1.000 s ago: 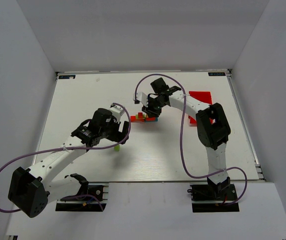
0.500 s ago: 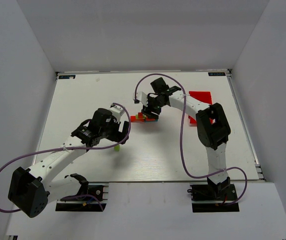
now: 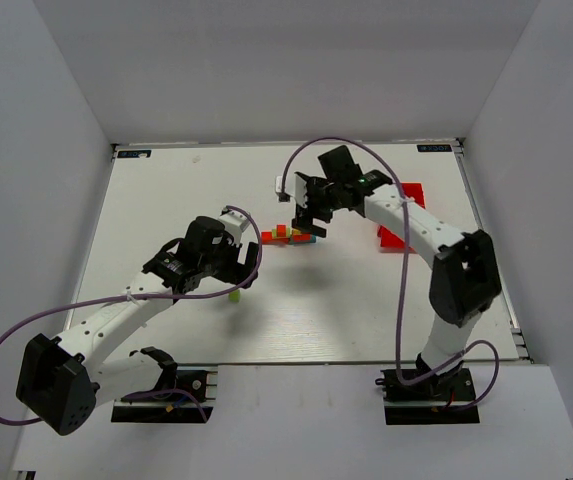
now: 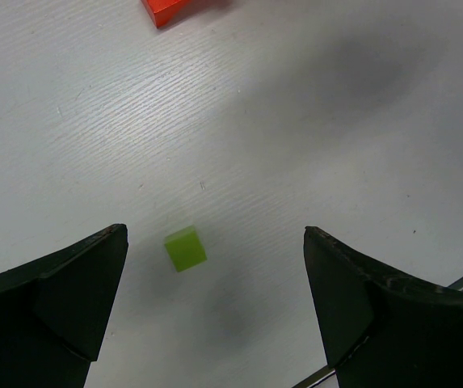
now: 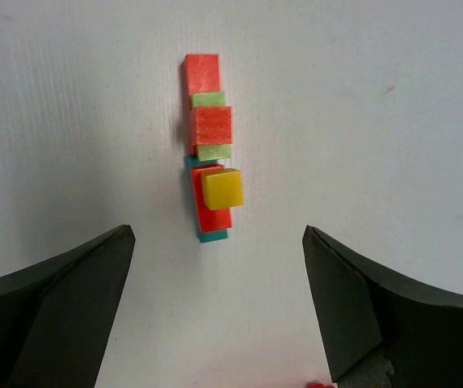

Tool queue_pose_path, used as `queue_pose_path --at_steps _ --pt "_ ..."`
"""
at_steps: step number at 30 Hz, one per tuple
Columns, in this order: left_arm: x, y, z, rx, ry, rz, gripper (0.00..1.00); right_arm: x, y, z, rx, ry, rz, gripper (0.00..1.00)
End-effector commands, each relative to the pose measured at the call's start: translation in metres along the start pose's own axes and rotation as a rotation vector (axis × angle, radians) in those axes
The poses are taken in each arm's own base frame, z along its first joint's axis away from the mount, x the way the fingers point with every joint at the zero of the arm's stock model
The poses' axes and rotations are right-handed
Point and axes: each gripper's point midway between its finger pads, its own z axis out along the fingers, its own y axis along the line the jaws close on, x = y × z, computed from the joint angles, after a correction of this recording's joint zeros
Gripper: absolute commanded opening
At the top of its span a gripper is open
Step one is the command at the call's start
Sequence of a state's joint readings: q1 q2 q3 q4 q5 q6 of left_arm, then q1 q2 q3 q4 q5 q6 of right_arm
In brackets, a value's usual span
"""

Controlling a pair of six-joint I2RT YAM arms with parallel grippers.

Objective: Build the wood block tower

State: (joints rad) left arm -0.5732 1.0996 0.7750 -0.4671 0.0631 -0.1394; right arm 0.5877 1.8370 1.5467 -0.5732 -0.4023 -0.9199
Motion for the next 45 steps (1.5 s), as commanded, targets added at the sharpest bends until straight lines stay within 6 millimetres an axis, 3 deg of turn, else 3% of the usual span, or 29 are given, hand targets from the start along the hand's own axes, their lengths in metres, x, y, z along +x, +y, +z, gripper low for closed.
queue_pose_path --at_steps 1,2,4,5,6,7,8,9,10,11,12,14,15,16,17,18,19,20,21,27,32,34,38,45 --pt "-0.021 -0.003 -0.010 0.008 -0.064 0.002 1.00 -0.024 -0.002 -0.033 0.085 -0.072 -0.075 0.91" --pt "-0.021 -0.003 -0.010 0.008 -0.064 0.002 1.00 -0.039 -0.017 -0.048 0.176 -0.120 -0.101 0.91" --pt "-0.021 -0.006 -0.010 0.021 -0.062 -0.008 0.94 -0.027 -0.017 -0.050 0.268 -0.146 0.025 0.91" --pt "-0.023 -0.008 -0.010 0.031 -0.070 -0.007 0.80 -0.041 -0.028 -0.062 0.344 -0.202 0.016 0.91" --pt "-0.023 -0.006 -0.010 0.034 -0.070 -0.013 0.72 -0.033 -0.017 -0.056 0.332 -0.200 0.047 0.91" --pt "-0.019 -0.006 -0.009 0.032 -0.060 -0.014 0.62 -0.032 -0.008 -0.050 0.278 -0.220 0.090 0.82" --pt "-0.019 -0.006 -0.009 0.032 -0.060 -0.014 0.49 -0.032 0.003 -0.048 0.210 -0.201 0.126 0.45" --pt "-0.017 -0.004 -0.007 0.021 -0.052 -0.027 0.09 -0.028 0.015 -0.028 0.111 -0.201 0.160 0.20" --pt "-0.017 -0.002 -0.007 0.010 -0.053 -0.027 0.00 -0.028 0.020 -0.025 0.071 -0.192 0.201 0.01" --pt "-0.016 0.003 -0.004 -0.020 -0.047 -0.029 0.00 -0.047 0.008 -0.034 0.076 -0.218 0.196 0.00" --pt "-0.013 0.007 0.000 -0.041 -0.031 -0.039 0.00 -0.033 0.020 -0.023 0.013 -0.163 0.258 0.00" --pt "-0.003 0.018 0.005 -0.102 0.009 -0.058 0.00 -0.035 0.020 -0.025 0.008 -0.160 0.319 0.00" --pt "-0.001 0.020 0.006 -0.127 0.026 -0.093 0.11 -0.036 0.018 -0.027 0.027 -0.163 0.336 0.00" --pt "0.007 0.022 0.013 -0.154 0.068 -0.101 0.40 -0.035 0.020 -0.030 0.038 -0.161 0.353 0.00" --pt "0.012 0.020 0.017 -0.153 0.097 -0.106 0.42 -0.034 0.021 -0.031 0.056 -0.169 0.358 0.00" --pt "0.015 0.019 0.019 -0.161 0.123 -0.142 0.52 -0.036 0.017 -0.033 0.080 -0.185 0.346 0.00" --pt "0.021 0.011 0.023 -0.126 0.151 -0.164 0.67 -0.034 0.019 -0.036 0.094 -0.188 0.352 0.00" --pt "0.029 0.009 0.030 -0.118 0.191 -0.183 0.92 -0.032 0.021 -0.039 0.098 -0.187 0.361 0.00" --pt "0.031 0.004 0.031 -0.109 0.207 -0.203 1.00 -0.031 0.024 -0.039 0.093 -0.187 0.360 0.00" --pt "0.038 0.019 0.027 -0.216 0.220 -0.213 1.00 -0.032 0.034 -0.058 0.122 -0.224 0.336 0.04" --pt "0.061 0.017 0.031 -0.213 0.258 -0.241 0.98 -0.036 0.031 -0.079 0.172 -0.262 0.325 0.06" --pt "0.068 0.015 0.032 -0.212 0.267 -0.245 0.91 -0.034 0.032 -0.080 0.173 -0.267 0.330 0.06" --pt "0.072 0.014 0.038 -0.206 0.273 -0.257 0.64 -0.031 0.031 -0.083 0.173 -0.272 0.348 0.06" --pt "0.084 0.022 0.045 -0.258 0.297 -0.277 0.61 -0.030 0.034 -0.084 0.157 -0.284 0.355 0.06"
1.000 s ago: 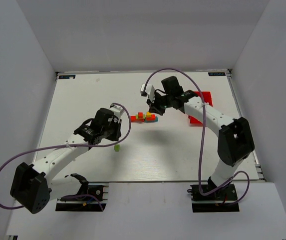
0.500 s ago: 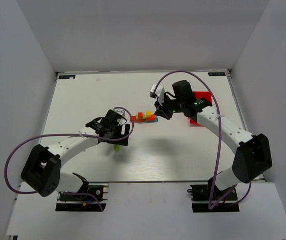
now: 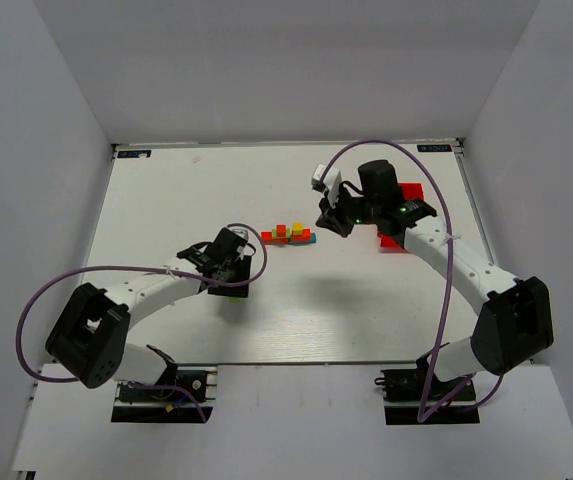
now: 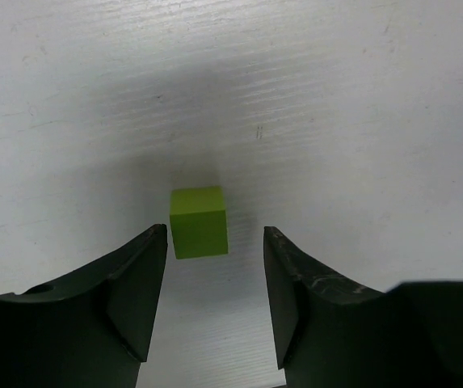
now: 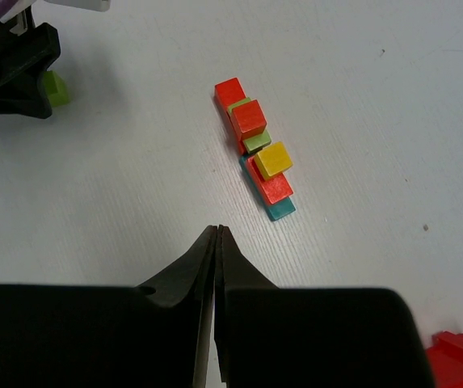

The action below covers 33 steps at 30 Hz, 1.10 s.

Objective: Build the wood block tower

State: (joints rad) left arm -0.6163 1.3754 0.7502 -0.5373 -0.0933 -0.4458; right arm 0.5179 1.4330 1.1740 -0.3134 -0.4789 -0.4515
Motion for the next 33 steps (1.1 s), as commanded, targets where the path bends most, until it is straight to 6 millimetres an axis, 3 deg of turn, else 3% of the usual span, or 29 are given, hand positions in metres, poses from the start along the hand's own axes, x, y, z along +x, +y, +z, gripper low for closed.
queue_pose_path --at_steps 1,5,8,13,17,19,22,25,26,29,30,33 --pt "-0.001 0.003 0.005 -0.026 -0.015 -0.021 0.61 -0.011 0.003 -0.005 -0.012 -0.049 -0.005 0.06" --pt "-0.002 0.001 0.006 -0.031 -0.016 -0.022 0.59 -0.011 0.003 -0.006 -0.016 -0.053 -0.003 0.06" --pt "-0.001 0.001 0.008 -0.035 -0.008 -0.020 0.50 -0.010 0.005 -0.006 -0.024 -0.051 -0.001 0.06" --pt "-0.001 0.001 0.008 -0.035 -0.008 -0.030 0.13 -0.010 0.006 -0.007 -0.031 -0.056 0.000 0.06" --pt "-0.014 -0.010 0.001 0.020 -0.027 0.040 0.04 -0.009 0.007 -0.011 -0.039 -0.058 -0.022 0.06" --pt "-0.035 -0.030 -0.009 0.122 -0.065 0.167 0.04 -0.008 0.007 -0.012 -0.048 -0.055 -0.047 0.06" --pt "-0.086 -0.069 -0.039 0.293 -0.211 0.373 0.00 -0.001 0.012 -0.013 -0.090 -0.034 -0.103 0.00" --pt "-0.119 -0.087 -0.052 0.357 -0.284 0.491 0.00 0.005 0.017 -0.015 -0.133 -0.010 -0.125 0.00" --pt "-0.142 -0.095 -0.052 0.352 -0.310 0.547 0.00 0.009 0.019 -0.012 -0.158 -0.004 -0.121 0.00" --pt "-0.174 -0.107 -0.051 0.347 -0.323 0.712 0.00 0.015 0.020 -0.010 -0.185 0.020 -0.144 0.00" --pt "-0.174 -0.105 -0.029 0.326 -0.269 0.746 0.00 0.014 0.019 -0.012 -0.189 0.018 -0.154 0.00" --pt "-0.191 -0.103 -0.020 0.275 -0.236 0.857 0.00 0.018 0.021 -0.015 -0.195 0.023 -0.177 0.00"
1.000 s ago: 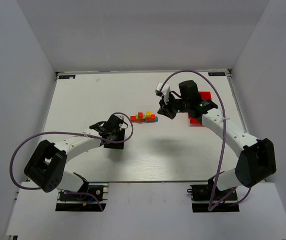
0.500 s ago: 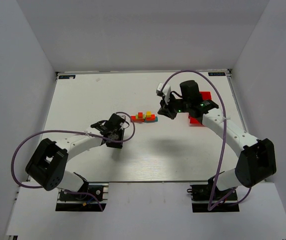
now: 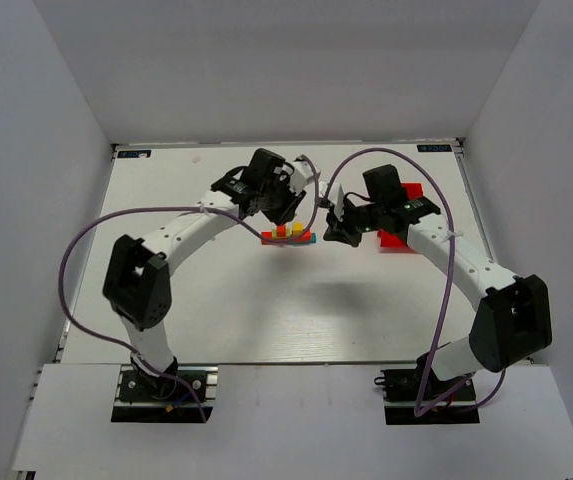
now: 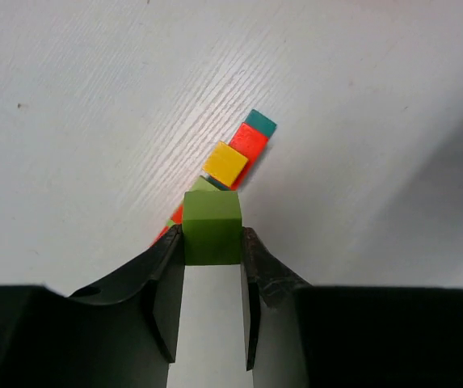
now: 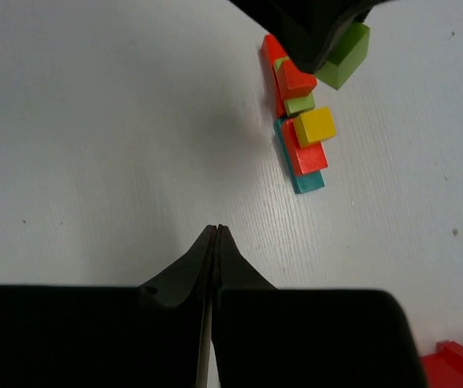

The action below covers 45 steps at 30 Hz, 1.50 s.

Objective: Build the wood block tower

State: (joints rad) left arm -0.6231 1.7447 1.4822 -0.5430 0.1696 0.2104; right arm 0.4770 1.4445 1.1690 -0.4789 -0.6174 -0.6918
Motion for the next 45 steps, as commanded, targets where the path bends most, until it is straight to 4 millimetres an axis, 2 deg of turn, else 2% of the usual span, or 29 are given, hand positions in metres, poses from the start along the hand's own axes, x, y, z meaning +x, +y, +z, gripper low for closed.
queue_pose_path --at_steps 1,6,7,9,16,17,21,27,28,29,30,33,36,40,45 --pt "0.017 0.012 0.016 0.041 0.132 0.199 0.00 -0.004 0.004 -0.008 -0.029 -0.019 -0.071 0.00" --pt "0.023 0.021 0.030 0.051 0.182 0.319 0.00 0.002 0.008 -0.014 -0.001 -0.022 -0.111 0.00" --pt "0.016 0.024 0.026 0.037 0.175 0.333 0.00 0.001 0.008 -0.016 0.004 -0.027 -0.115 0.00" --pt "0.017 0.027 0.033 0.036 0.191 0.356 0.00 0.001 0.009 -0.016 -0.002 -0.029 -0.113 0.00" --pt "0.004 0.021 0.034 0.119 0.163 0.480 0.00 0.004 0.009 -0.014 -0.009 -0.028 -0.105 0.00" --pt "0.011 0.021 0.037 0.131 0.183 0.489 0.00 0.004 0.007 -0.014 -0.007 -0.028 -0.105 0.00" --pt "0.007 0.018 0.034 0.181 0.162 0.540 0.00 0.006 0.008 -0.016 -0.002 -0.023 -0.108 0.00" --pt "0.010 0.015 0.026 0.206 0.168 0.582 0.00 0.012 0.007 -0.023 0.024 -0.013 -0.121 0.00" --pt "0.015 0.015 0.028 0.214 0.178 0.589 0.00 0.012 0.008 -0.022 0.019 -0.016 -0.124 0.00" --pt "0.010 0.014 0.024 0.217 0.159 0.605 0.00 0.013 0.008 -0.023 0.020 -0.015 -0.123 0.00" --pt "0.016 0.012 0.022 0.224 0.171 0.602 0.00 0.014 0.008 -0.023 0.021 -0.014 -0.117 0.00" --pt "0.024 0.015 0.022 0.227 0.181 0.611 0.00 0.013 0.008 -0.025 0.023 -0.021 -0.120 0.00" --pt "0.024 0.020 0.021 0.223 0.180 0.626 0.00 0.015 0.010 -0.027 0.016 -0.020 -0.115 0.00" --pt "0.025 0.016 0.021 0.244 0.176 0.631 0.00 0.016 0.013 -0.031 0.018 -0.023 -0.133 0.00" --pt "0.025 0.026 0.020 0.207 0.174 0.633 0.00 0.020 0.016 -0.033 0.028 -0.021 -0.161 0.00"
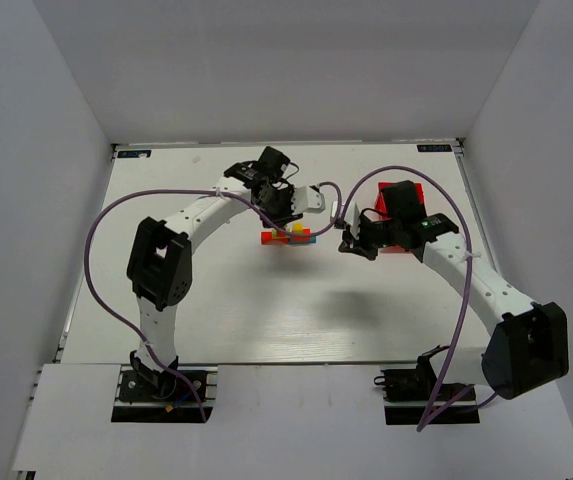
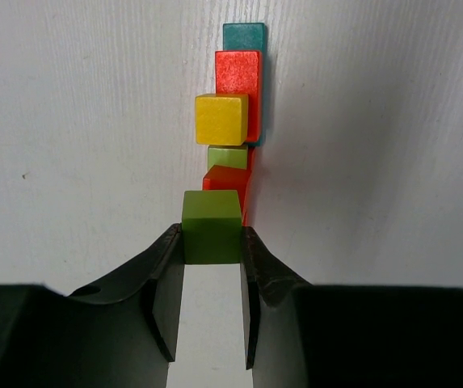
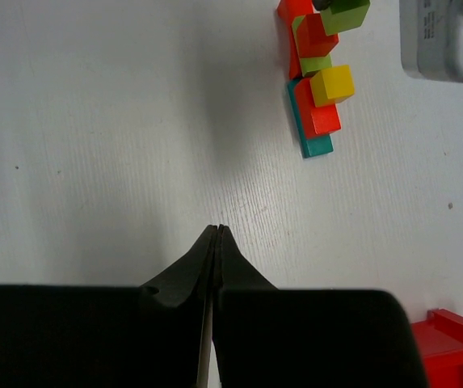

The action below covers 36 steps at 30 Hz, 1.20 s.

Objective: Build the wood block tower

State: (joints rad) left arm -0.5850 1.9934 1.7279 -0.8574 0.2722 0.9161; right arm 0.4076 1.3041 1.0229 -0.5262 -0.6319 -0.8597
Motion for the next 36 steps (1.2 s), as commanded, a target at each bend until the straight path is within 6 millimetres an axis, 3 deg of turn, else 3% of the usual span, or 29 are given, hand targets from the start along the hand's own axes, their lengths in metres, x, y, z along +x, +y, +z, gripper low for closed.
queue_pose_path --at_steps 1,5,9,15,20,27,36 --pt "-0.006 0.008 -0.026 -0.052 -0.033 0.028 0.00 -0.012 0.000 -0.006 0.011 -0.045 -0.061 0.00" --pt "-0.002 0.014 -0.030 -0.088 -0.028 0.004 0.00 -0.010 0.008 -0.006 -0.021 -0.047 -0.081 0.04" --pt "-0.007 0.024 -0.046 -0.159 -0.066 -0.012 0.00 -0.006 0.018 -0.006 -0.069 -0.043 -0.095 0.19" --pt "-0.007 0.034 -0.076 -0.282 -0.112 -0.038 0.00 -0.005 0.027 -0.007 -0.104 -0.049 -0.111 0.27" --pt "0.002 0.042 -0.094 -0.365 -0.138 -0.071 0.00 -0.005 0.027 -0.009 -0.097 -0.044 -0.132 0.49" --pt "0.015 0.034 -0.088 -0.338 -0.125 -0.080 0.00 0.002 0.021 -0.007 -0.059 -0.013 -0.126 0.49" --pt "0.036 0.010 -0.053 -0.170 -0.099 -0.009 0.00 0.007 0.022 -0.006 -0.041 -0.016 -0.127 0.49"
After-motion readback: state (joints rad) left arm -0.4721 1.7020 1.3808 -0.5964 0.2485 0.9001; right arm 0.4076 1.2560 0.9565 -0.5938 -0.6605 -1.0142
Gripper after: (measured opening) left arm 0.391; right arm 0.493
